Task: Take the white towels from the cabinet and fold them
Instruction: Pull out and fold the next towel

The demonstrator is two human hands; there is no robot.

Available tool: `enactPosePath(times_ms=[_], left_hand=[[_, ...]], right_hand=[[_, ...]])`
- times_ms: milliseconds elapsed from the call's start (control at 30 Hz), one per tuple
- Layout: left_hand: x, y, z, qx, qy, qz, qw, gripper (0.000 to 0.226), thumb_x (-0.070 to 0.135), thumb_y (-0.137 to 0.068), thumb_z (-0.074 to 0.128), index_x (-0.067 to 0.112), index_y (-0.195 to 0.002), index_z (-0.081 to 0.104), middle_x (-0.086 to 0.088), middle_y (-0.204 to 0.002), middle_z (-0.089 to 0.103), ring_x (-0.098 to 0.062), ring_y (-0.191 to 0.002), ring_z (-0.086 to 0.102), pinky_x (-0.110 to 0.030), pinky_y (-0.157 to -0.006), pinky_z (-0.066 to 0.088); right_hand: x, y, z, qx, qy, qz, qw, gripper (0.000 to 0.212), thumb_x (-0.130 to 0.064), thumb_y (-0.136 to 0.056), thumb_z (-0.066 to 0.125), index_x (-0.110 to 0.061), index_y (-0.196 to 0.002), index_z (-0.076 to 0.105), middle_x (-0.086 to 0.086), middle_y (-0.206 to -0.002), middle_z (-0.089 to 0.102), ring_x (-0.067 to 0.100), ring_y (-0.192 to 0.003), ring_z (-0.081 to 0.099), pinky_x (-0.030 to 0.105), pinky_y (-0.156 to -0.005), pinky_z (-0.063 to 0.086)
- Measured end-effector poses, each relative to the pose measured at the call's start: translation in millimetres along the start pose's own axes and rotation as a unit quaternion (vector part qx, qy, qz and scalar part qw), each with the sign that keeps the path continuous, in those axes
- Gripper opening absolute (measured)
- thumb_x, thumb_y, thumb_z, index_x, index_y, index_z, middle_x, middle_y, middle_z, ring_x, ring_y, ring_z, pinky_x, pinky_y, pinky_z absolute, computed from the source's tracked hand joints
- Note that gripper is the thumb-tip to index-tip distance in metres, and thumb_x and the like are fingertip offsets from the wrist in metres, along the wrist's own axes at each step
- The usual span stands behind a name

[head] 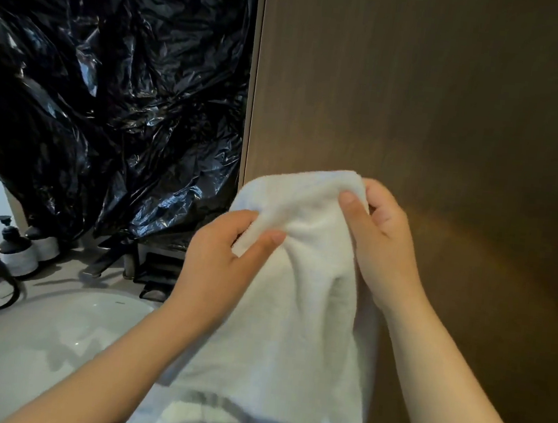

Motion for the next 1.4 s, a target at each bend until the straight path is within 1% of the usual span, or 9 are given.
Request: enactPosePath(times_ms=[233, 367, 600, 733, 800, 900, 1000, 1233, 1400], left_hand=[[-25, 22, -17, 0.010, -0.017, -0.014, 1.000, 0.049, 0.057, -0.086, 0.050, 0.017, -0.057, 0.055, 0.002, -0.062, 0.048, -0.015, -0.063, 0.049, -0.028, -0.056, 0.039], [-86, 54, -3, -0.055, -0.060, -0.115, 0.990, 0.013, 0.043, -0.080, 0.070, 0.032, -0.077, 0.063, 0.015, -0.086, 0.056, -0.006, -0.078, 0.055, -0.023, -0.065, 0.046], [-144, 95, 47, -0.209, -0.114, -0.196, 0.951, 0.056, 0.047, -0.089, 0.062, 0.036, -0.139, 0.040, 0.026, -0.130, 0.037, -0.003, -0.122, 0.041, -0.018, -0.101, 0.033], [-158, 100, 66, -0.274, -0.089, -0.224, 0.931, 0.044, 0.041, -0.089, 0.064, 0.036, -0.129, 0.047, 0.025, -0.120, 0.048, 0.003, -0.109, 0.047, -0.019, -0.094, 0.035], [-156, 96, 66, -0.263, -0.074, -0.204, 0.940, 0.003, 0.036, -0.090, 0.065, 0.036, -0.090, 0.062, 0.023, -0.084, 0.062, 0.003, -0.082, 0.055, -0.019, -0.076, 0.039], [-153, 91, 61, -0.238, -0.022, -0.204, 0.949, 0.039, 0.035, -0.088, 0.066, 0.016, -0.058, 0.053, 0.005, -0.056, 0.046, -0.004, -0.055, 0.043, -0.019, -0.057, 0.033], [-134, 77, 45, -0.178, 0.021, -0.183, 0.967, 0.038, 0.029, -0.090, 0.067, 0.002, -0.065, 0.057, -0.004, -0.057, 0.046, -0.005, -0.055, 0.042, -0.019, -0.054, 0.034], [-73, 49, 7, -0.021, -0.088, 0.027, 0.996, 0.024, 0.035, -0.091, 0.055, 0.021, -0.088, 0.074, 0.011, -0.072, 0.046, -0.004, -0.075, 0.046, -0.011, -0.066, 0.036], [-102, 97, 28, -0.157, -0.134, 0.083, 0.975, 0.026, 0.032, -0.089, 0.049, 0.033, -0.105, 0.069, 0.004, -0.075, 0.043, -0.005, -0.070, 0.040, -0.014, -0.061, 0.035]], right_hand=[[6, 15, 18, -0.145, 0.130, -0.033, 0.980, 0.009, -0.021, -0.087, 0.072, -0.027, -0.083, 0.069, -0.016, -0.079, 0.066, 0.002, -0.075, 0.061, 0.026, -0.066, 0.049], [91, 62, 33, -0.209, 0.249, 0.041, 0.945, 0.014, -0.020, -0.087, 0.067, -0.034, -0.088, 0.070, -0.021, -0.084, 0.068, 0.002, -0.080, 0.064, 0.038, -0.072, 0.053], [120, 95, 33, -0.172, 0.187, 0.090, 0.963, 0.025, -0.016, -0.085, 0.072, -0.041, -0.082, 0.071, -0.021, -0.085, 0.071, 0.004, -0.080, 0.066, 0.027, -0.072, 0.051], [124, 100, 30, -0.145, 0.137, 0.139, 0.970, 0.004, -0.025, -0.084, 0.075, -0.028, -0.082, 0.075, -0.018, -0.082, 0.072, 0.002, -0.079, 0.065, 0.016, -0.071, 0.047], [130, 103, 30, -0.143, 0.119, 0.164, 0.969, 0.005, -0.027, -0.086, 0.073, -0.025, -0.081, 0.075, -0.014, -0.080, 0.072, 0.002, -0.073, 0.064, 0.016, -0.068, 0.046], [141, 105, 25, -0.151, 0.138, 0.185, 0.961, 0.015, -0.025, -0.091, 0.067, -0.021, -0.077, 0.069, -0.002, -0.073, 0.067, 0.004, -0.065, 0.056, 0.025, -0.062, 0.042], [138, 101, 14, -0.114, 0.139, 0.179, 0.967, 0.023, -0.015, -0.092, 0.065, -0.023, -0.070, 0.067, -0.008, -0.065, 0.065, 0.000, -0.060, 0.054, 0.018, -0.057, 0.040], [114, 90, 13, -0.071, 0.188, 0.058, 0.978, 0.023, -0.003, -0.081, 0.073, -0.026, -0.083, 0.077, -0.017, -0.095, 0.070, 0.000, -0.095, 0.064, 0.011, -0.080, 0.047], [160, 132, 46, -0.238, 0.099, 0.247, 0.934, 0.029, -0.057, -0.065, 0.083, -0.031, -0.076, 0.076, -0.018, -0.108, 0.069, -0.005, -0.104, 0.062, 0.022, -0.090, 0.045]])
Point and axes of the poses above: each hand's wrist, its own y-axis away from the middle knuckle, its own z-axis out of the palm, x = y × z, the point moved 9 cm from there along -y, towards the middle knuckle
